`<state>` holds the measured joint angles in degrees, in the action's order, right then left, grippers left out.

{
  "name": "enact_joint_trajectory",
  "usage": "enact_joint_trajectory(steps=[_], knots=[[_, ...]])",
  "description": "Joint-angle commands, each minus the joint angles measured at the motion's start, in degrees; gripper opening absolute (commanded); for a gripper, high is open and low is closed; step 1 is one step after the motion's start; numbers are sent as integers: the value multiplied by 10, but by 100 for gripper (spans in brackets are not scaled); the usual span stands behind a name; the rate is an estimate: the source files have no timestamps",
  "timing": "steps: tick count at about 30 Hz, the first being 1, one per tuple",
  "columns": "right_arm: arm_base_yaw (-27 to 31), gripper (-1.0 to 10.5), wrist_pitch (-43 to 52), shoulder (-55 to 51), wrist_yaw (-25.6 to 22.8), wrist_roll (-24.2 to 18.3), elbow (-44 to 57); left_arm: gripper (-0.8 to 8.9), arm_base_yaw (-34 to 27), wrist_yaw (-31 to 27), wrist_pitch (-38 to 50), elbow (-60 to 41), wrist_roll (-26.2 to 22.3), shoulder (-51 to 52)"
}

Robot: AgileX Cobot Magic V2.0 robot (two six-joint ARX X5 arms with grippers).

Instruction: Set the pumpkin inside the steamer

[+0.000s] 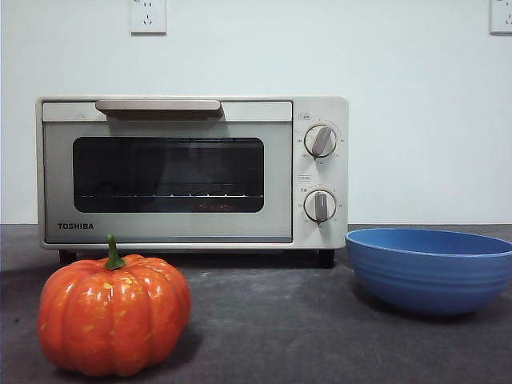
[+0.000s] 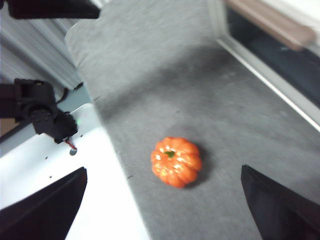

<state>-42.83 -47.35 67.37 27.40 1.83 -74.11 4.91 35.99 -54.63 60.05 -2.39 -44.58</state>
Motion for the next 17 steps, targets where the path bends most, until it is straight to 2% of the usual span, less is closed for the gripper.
enact_joint_trajectory(steps=[1,9,17], knots=[[-44,495,24,43,-28,3,-12,8,1,3,5,14,-3,-3],[-117,496,56,148,-81,3,-12,8,1,3,4,14,-3,-3],[-165,527,84,248,-122,15,-12,8,1,3,4,14,-3,-3]])
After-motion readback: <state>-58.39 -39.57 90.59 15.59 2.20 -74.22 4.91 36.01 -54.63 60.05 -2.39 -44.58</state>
